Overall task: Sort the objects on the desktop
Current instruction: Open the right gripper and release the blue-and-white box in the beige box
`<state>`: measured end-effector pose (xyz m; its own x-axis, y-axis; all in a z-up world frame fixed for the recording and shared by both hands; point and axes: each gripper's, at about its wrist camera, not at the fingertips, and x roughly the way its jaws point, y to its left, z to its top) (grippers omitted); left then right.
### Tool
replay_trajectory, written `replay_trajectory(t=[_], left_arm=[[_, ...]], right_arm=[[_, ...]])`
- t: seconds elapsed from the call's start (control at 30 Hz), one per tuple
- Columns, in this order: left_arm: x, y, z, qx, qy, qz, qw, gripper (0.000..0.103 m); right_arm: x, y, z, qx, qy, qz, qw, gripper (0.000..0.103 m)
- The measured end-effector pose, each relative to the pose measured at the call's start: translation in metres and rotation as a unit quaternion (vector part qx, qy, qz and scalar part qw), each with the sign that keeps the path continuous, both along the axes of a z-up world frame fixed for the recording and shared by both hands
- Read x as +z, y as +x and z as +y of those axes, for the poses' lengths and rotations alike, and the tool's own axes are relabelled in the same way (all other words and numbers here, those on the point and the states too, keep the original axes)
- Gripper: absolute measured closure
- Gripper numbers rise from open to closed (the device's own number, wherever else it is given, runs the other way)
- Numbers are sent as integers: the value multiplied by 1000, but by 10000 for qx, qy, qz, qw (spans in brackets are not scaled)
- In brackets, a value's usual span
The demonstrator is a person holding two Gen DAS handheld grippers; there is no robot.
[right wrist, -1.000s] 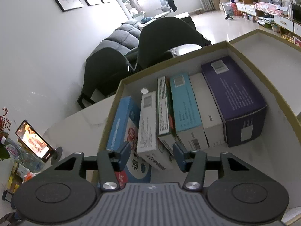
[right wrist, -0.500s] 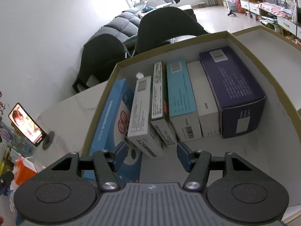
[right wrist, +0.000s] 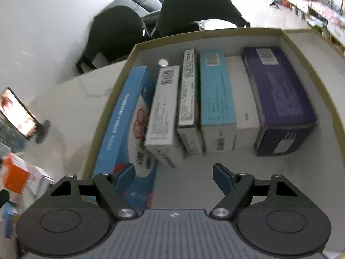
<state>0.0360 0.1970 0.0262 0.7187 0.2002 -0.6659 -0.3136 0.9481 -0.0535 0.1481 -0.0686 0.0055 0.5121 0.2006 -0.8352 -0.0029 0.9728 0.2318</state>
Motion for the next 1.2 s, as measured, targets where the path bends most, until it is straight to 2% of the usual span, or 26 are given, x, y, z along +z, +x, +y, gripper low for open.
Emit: replay_trajectory(t=[0.13,0.23,0.43,0.7,1.1,1.2], left_arm=[[-8,3,-1,-573,-782,93,9953,0],[-11,4,-6,-834,-1065,105,9907,0],[-14,6,-13,-972,-1089,139,9892,0],[-15,8,-11,-1012,-1070,156,9890,0],[-26,12,-12,-1198,-1085,194,9867,0],[-27,13,-15,-1244,-1085,224,9860,0]], right_arm=[[-4,10,3,76,-215,152,9996,24],[-8,15,7,85,-390,261,9989,24],[-10,29,13,121,-684,380,9969,25],[-10,42,16,221,-791,521,9953,25],[-5,26,-1,468,-638,561,9953,25],[-9,28,-3,437,-733,632,9943,25]])
